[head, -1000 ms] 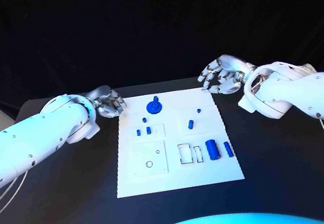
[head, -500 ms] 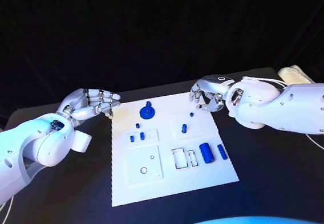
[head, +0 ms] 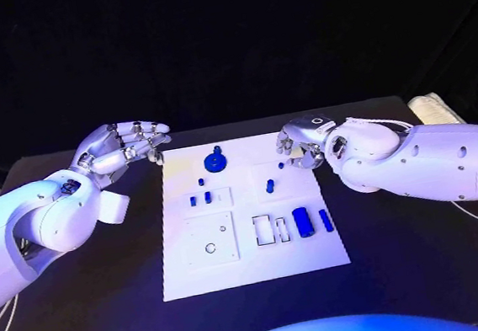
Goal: Assemble the parts on the task board
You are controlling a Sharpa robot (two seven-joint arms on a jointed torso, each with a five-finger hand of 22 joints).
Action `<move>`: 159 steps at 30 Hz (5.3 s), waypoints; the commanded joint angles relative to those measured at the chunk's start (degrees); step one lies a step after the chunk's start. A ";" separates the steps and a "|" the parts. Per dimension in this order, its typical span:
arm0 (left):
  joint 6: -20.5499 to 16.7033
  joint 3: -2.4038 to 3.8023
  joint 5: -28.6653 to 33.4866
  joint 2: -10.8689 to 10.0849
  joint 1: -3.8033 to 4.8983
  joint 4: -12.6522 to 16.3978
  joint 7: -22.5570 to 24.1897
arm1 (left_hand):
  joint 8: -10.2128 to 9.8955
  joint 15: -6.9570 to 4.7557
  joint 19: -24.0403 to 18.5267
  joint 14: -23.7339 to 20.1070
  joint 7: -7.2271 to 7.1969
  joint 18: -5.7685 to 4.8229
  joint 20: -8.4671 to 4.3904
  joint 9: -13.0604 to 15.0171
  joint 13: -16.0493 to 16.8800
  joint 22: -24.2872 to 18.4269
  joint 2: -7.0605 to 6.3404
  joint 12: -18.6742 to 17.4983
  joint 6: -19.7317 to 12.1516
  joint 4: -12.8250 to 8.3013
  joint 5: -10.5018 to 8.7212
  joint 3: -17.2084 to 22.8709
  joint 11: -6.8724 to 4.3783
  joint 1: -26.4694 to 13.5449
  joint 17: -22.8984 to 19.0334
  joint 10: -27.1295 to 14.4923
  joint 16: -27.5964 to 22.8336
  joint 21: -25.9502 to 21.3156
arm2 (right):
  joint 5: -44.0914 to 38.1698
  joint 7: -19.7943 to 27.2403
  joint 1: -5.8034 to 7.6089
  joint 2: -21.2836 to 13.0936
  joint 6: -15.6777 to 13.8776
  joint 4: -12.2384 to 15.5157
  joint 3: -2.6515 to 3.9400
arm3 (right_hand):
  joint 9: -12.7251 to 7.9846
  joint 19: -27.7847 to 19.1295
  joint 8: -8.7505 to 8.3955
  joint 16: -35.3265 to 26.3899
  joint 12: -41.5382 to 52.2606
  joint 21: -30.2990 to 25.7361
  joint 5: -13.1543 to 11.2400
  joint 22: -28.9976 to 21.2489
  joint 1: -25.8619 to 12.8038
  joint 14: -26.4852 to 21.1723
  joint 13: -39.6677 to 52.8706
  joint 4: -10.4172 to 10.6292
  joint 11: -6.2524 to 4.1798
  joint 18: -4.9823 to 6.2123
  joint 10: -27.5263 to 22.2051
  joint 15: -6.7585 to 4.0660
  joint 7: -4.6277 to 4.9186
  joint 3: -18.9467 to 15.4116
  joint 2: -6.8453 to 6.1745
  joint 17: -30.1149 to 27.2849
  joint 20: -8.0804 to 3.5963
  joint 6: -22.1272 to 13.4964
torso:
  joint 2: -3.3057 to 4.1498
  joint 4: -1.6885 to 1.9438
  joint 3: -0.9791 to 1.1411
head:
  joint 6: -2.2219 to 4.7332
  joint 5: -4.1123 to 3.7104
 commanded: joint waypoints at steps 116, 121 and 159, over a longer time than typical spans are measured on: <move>-1.80 0.06 -2.98 1.38 0.03 1.83 1.50 | 0.32 0.16 1.44 -0.04 0.15 0.34 -0.18 -0.04 -0.35 -0.80 0.27 0.06 0.43 0.29 0.01 -0.75 0.02 1.75 -0.09 -0.03 -0.59 -1.08 | -2.35 0.25 -10.41 9.71 -11.66 11.27 -0.01 | 4.61 2.55 2.38 -0.86 -3.84 1.98 -0.34 8.23 -4.18 2.48 -3.67 -11.45 -0.09 -0.72 11.49 -0.04 0.65 11.14 5.45 -1.82 0.21 6.08 | -0.01 -0.06 0.03 | -2.00 8.16; -1.55 0.06 -2.93 1.38 0.02 1.80 1.39 | 0.31 0.19 1.48 -0.05 0.18 0.33 -0.18 -0.05 -0.38 -0.84 0.25 0.04 0.42 0.37 0.00 -0.82 0.06 1.71 -0.09 -0.08 -0.62 -1.14 | -2.38 0.28 -10.60 9.88 -11.34 10.94 -0.04 | 4.61 2.55 2.38 -0.86 -3.84 1.98 -0.34 8.23 -4.18 2.48 -3.67 -11.45 -0.09 -0.72 11.49 -0.04 0.65 11.14 5.45 -1.82 0.21 6.08 | 0.00 -0.05 0.04 | -2.09 8.34; -1.01 0.06 -2.69 1.35 0.02 1.72 0.86 | 0.33 0.25 1.57 -0.04 0.22 0.31 -0.15 -0.07 -0.47 -0.96 0.26 -0.12 0.41 0.54 0.00 -0.94 0.14 1.71 -0.08 -0.38 -0.69 -1.29 | -6.33 -2.63 -10.98 11.46 -7.12 9.17 -0.30 | 4.75 2.52 2.38 -0.83 -4.00 1.84 -0.39 8.19 -4.59 2.47 -3.71 -11.66 -0.06 -0.70 11.54 -0.02 0.69 11.13 5.40 -1.83 0.18 6.06 | -0.01 -0.06 0.00 | -2.55 8.12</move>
